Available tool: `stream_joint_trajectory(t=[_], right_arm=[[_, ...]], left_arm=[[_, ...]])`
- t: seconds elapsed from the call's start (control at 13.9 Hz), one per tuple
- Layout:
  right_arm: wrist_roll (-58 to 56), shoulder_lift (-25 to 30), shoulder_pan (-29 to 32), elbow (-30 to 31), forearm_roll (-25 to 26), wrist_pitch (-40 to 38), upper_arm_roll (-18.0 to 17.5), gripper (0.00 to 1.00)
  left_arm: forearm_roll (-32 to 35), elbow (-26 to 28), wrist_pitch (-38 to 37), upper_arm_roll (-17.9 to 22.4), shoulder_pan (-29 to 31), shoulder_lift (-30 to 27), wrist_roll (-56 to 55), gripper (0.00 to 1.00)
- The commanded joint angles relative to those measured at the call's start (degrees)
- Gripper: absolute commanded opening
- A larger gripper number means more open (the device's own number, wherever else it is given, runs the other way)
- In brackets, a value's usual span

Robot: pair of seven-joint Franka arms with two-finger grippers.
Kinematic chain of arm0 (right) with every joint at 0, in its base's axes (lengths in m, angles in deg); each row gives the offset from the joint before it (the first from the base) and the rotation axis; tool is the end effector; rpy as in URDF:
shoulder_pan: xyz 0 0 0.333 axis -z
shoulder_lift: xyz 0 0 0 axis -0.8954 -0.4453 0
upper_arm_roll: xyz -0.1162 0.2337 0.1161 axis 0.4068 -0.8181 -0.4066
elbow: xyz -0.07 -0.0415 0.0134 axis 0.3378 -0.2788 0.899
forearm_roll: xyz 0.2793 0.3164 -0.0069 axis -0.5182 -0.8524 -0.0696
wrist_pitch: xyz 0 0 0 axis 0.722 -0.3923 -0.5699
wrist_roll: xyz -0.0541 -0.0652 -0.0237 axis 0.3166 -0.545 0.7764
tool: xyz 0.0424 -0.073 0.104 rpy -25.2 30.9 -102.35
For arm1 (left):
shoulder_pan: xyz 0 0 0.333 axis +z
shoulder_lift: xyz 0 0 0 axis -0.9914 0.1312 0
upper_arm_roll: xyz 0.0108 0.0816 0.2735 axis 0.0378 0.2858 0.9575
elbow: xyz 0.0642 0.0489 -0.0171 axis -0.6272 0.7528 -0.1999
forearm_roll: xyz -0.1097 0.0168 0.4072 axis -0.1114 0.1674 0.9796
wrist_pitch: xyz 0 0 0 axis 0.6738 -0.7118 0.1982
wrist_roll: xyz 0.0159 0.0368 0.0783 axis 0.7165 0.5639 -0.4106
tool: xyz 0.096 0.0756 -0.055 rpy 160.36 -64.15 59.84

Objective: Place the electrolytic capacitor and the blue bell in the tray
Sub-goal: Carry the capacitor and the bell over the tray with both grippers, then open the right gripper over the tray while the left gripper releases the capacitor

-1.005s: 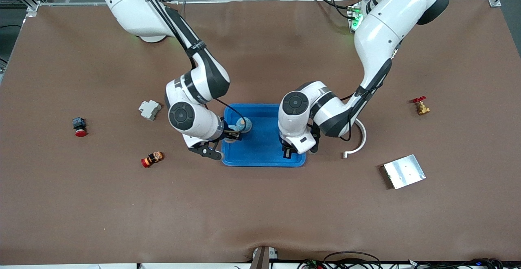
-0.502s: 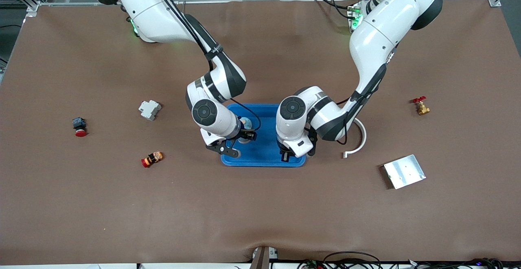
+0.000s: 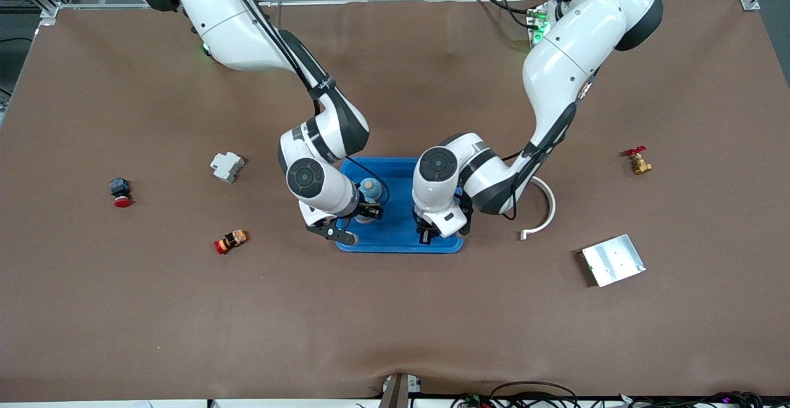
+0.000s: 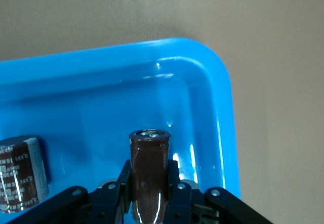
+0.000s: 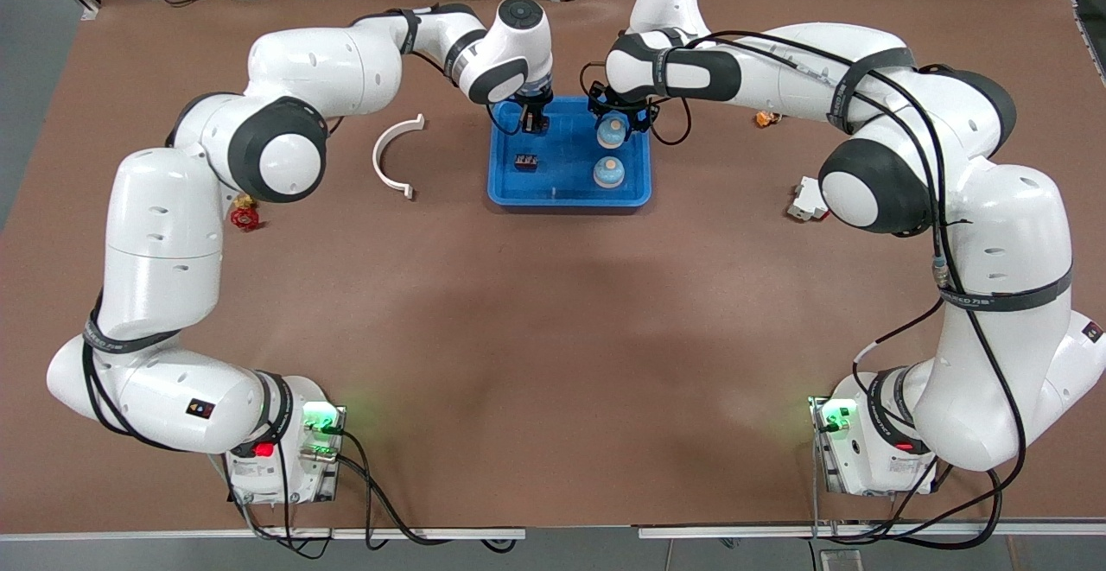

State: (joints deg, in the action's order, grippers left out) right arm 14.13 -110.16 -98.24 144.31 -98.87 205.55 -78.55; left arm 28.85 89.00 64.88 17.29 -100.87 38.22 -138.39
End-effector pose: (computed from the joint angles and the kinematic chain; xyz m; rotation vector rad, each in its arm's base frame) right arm 0.5919 0.4109 0.1495 -2.9020 0.5406 0.2014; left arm 0.5792 -0.4693 0.1235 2.3252 1.9606 0.0983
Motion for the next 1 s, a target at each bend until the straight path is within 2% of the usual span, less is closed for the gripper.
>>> stream_joint_trajectory(t=[0.0,0.36,0.57,0.79,0.86,0.93], right_arm=[[0.45,-1.47,0.31,-1.63,-1.14,0.17,-0.29,1.0],[-0.51,-1.2,0.4,-1.8,-0.52,-0.09,-0.12,1.0],[-1.3,0.37,4.16,-1.19,-0.17,-1.23,0.32,1.0],[-1.91,3.53,8.82,-1.36,0.44,-9.21,1.72,1.0],[-3.83,5.11,10.84,-1.28,0.71,-11.67,2.34,1.0],[-6.81,6.86,13.29,-1.19,0.88,-15.26,2.6,1.0]], left_arm=[[-0.85,-2.76,0.56,1.12,-1.72,1.62,-0.71,0.0],[-0.77,-2.76,0.56,2.18,-2.34,2.15,-0.45,0.0],[0.02,-2.58,0.56,2.27,-2.34,2.24,0.95,0.0],[-0.06,-2.58,0.56,2.18,-2.25,2.15,4.21,0.01],[0.11,-2.58,0.47,2.27,-2.34,2.24,5.61,0.99],[-0.24,-2.5,0.47,2.27,-2.25,2.24,7.45,1.0]])
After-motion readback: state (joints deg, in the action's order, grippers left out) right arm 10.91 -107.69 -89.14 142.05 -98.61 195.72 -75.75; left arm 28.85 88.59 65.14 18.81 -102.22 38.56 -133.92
